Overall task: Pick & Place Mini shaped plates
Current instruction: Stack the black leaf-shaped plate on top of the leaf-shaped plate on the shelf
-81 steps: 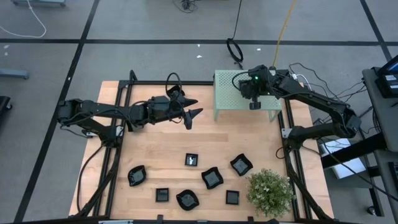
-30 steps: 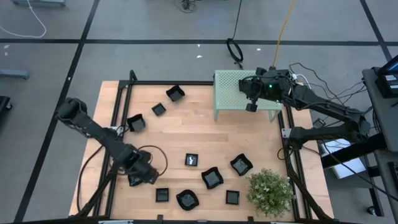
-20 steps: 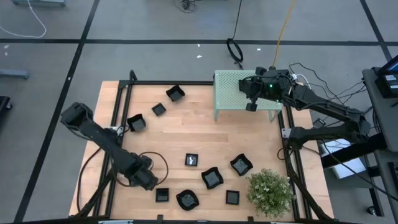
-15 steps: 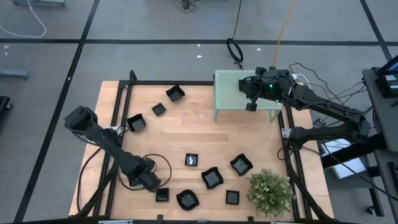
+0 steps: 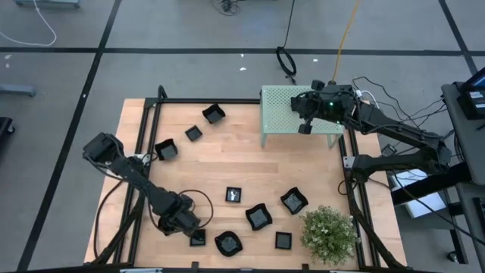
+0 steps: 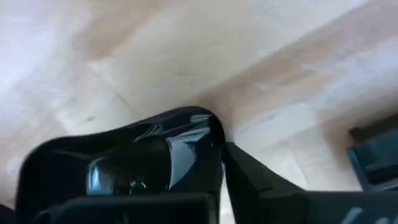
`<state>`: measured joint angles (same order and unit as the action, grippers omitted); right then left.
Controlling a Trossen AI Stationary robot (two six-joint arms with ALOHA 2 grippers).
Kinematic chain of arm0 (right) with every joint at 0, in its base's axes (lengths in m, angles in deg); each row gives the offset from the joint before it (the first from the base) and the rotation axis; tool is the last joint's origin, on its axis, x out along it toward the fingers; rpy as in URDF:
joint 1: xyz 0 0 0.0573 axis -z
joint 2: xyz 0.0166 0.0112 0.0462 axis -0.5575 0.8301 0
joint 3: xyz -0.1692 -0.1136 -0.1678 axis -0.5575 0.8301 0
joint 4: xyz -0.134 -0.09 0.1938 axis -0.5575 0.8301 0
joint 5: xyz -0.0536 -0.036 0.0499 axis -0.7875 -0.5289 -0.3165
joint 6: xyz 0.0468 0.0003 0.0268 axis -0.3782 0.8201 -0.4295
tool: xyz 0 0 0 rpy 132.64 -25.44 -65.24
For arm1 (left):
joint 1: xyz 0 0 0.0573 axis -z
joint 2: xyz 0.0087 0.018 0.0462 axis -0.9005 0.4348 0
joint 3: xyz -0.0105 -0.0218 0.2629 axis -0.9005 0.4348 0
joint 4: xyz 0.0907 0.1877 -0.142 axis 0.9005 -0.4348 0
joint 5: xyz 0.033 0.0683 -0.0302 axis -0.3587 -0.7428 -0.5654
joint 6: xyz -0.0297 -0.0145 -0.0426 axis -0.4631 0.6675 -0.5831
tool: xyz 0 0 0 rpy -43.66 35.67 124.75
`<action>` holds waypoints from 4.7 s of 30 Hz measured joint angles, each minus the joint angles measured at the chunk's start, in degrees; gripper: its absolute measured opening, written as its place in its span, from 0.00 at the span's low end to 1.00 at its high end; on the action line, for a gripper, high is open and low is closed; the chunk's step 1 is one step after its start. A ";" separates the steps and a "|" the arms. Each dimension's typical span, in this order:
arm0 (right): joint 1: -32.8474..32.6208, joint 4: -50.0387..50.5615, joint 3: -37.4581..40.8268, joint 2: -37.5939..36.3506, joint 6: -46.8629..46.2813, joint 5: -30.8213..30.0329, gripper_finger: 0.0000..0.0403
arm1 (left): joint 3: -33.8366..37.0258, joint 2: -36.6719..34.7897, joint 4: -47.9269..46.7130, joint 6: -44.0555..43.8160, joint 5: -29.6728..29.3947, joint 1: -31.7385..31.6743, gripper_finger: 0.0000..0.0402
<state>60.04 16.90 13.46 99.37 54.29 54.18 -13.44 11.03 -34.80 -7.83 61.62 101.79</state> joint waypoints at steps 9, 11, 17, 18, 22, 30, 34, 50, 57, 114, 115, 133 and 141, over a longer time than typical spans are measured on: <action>0.00 -0.08 0.02 0.00 0.00 0.15 0.19 | 0.22 -5.17 1.67 2.51 -6.76 -2.24 0.01; 0.00 -0.08 0.02 0.00 0.00 0.15 0.19 | 0.20 -7.00 2.08 3.97 -10.46 -2.91 0.01; 0.00 -0.06 0.02 0.00 0.00 0.15 0.19 | 0.16 -11.65 2.25 12.91 -21.20 -7.13 0.01; 0.00 -0.05 0.02 0.00 0.00 0.15 0.19 | 0.16 -12.15 2.35 15.25 -22.58 -8.23 0.01; 0.00 -0.05 0.02 0.00 0.00 0.15 0.19 | 0.11 -12.56 3.70 25.89 -25.45 -13.62 0.01; 0.00 -0.20 0.21 0.02 -0.02 0.17 0.19 | 0.11 -12.55 10.69 50.81 -31.63 -25.08 0.01; 0.00 -0.62 2.11 0.02 -0.05 1.94 0.19 | 0.11 -12.55 16.57 62.93 -32.33 -30.51 0.01; -3.37 -10.84 8.76 0.25 -6.17 14.95 0.19 | 0.11 -12.55 32.85 88.75 -31.65 -37.97 0.01; -5.99 -14.71 8.79 3.25 -10.61 16.67 0.19 | 0.02 -8.52 33.83 89.88 -30.65 -37.97 0.01; -19.54 -43.13 8.77 46.80 2.18 22.95 0.19 | 0.07 -35.33 34.75 71.64 -27.16 -36.13 0.47; -20.06 -43.92 8.79 47.64 3.61 20.57 0.19 | 0.07 -35.48 34.94 71.97 -27.17 -35.98 0.47; -22.51 -46.48 8.76 49.44 6.03 5.50 0.34 | 0.07 -35.50 34.35 76.59 -27.06 -35.92 0.47; -22.49 -46.75 8.76 49.44 3.07 2.90 0.28 | 0.07 -35.48 34.38 76.70 -27.02 -35.92 0.47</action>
<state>37.55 -29.85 22.23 148.81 57.35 57.08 -13.37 -24.44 -0.42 68.87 34.60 65.87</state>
